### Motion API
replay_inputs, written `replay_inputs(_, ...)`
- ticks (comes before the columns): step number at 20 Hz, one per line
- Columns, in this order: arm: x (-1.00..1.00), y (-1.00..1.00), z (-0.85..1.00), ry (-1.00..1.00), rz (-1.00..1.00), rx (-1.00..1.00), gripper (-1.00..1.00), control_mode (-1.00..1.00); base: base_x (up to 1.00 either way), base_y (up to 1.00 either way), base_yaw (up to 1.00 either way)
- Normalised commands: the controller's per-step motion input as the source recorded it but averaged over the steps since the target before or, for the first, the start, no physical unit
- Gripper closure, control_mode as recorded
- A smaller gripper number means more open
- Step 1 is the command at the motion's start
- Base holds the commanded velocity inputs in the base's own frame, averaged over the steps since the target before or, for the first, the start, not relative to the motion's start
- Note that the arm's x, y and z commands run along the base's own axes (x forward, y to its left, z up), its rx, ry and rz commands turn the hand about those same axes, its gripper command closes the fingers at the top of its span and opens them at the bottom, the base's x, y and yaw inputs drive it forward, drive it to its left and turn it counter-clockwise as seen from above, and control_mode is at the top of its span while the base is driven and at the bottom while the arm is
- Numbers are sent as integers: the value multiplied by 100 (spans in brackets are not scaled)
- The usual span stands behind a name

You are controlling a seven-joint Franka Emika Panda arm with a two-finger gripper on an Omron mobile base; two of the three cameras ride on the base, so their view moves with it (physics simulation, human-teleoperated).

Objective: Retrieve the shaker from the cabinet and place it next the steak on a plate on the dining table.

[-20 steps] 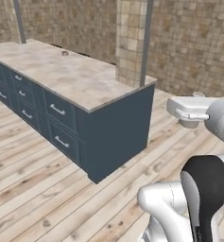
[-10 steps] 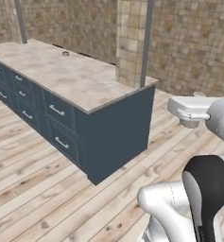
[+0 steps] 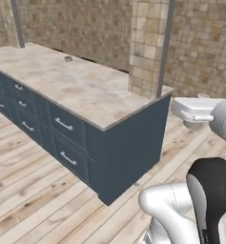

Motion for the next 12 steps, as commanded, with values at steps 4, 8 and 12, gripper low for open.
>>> replay_inputs(4, 0, 0, 0, 0, 0, 0, 100, 100, 79, -82, -10)
replay_inputs(8, 0, 0, 0, 0, 0, 0, 100, 100, 26, -100, -19)
replay_inputs(12, 0, 0, 0, 0, 0, 0, 100, 100, 24, -100, -26)
